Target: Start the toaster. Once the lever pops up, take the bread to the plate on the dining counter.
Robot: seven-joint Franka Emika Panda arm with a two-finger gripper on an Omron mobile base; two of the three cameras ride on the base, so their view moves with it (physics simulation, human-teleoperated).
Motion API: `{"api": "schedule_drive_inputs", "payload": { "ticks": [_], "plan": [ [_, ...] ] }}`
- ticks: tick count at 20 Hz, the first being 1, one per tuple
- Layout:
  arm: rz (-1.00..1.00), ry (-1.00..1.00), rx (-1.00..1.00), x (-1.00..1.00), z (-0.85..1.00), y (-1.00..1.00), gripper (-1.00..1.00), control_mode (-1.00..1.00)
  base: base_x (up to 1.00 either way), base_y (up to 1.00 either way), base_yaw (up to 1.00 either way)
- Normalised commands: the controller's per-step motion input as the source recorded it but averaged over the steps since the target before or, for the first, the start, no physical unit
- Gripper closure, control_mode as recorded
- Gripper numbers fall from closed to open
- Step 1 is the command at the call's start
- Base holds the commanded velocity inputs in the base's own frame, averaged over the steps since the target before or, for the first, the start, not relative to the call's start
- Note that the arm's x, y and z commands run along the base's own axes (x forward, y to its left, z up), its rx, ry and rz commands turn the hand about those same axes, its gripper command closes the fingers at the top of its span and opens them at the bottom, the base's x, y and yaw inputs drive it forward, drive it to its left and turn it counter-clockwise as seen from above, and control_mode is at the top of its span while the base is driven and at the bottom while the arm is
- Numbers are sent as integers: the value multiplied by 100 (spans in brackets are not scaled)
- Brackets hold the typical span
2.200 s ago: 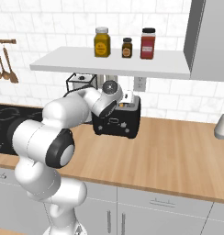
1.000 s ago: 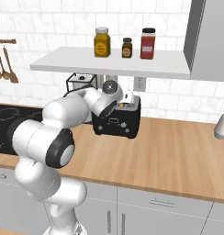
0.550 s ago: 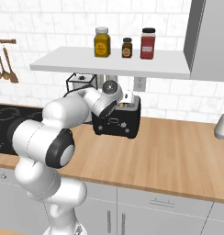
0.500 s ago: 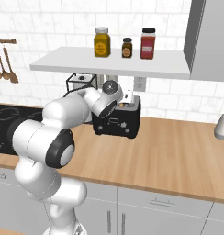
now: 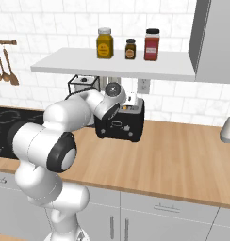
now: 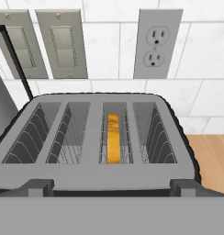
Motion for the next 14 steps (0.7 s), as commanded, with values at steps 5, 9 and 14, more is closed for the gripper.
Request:
{"api": "schedule_drive_inputs", "payload": {
  "ticks": [5,9,14],
  "plan": [
    [0,0,0,0,0,0,-100,-100,0,0,0],
    [0,0,0,0,0,0,-100,-100,0,0,0],
    [0,0,0,0,0,0,-100,-100,0,0,0]
  ]
}}
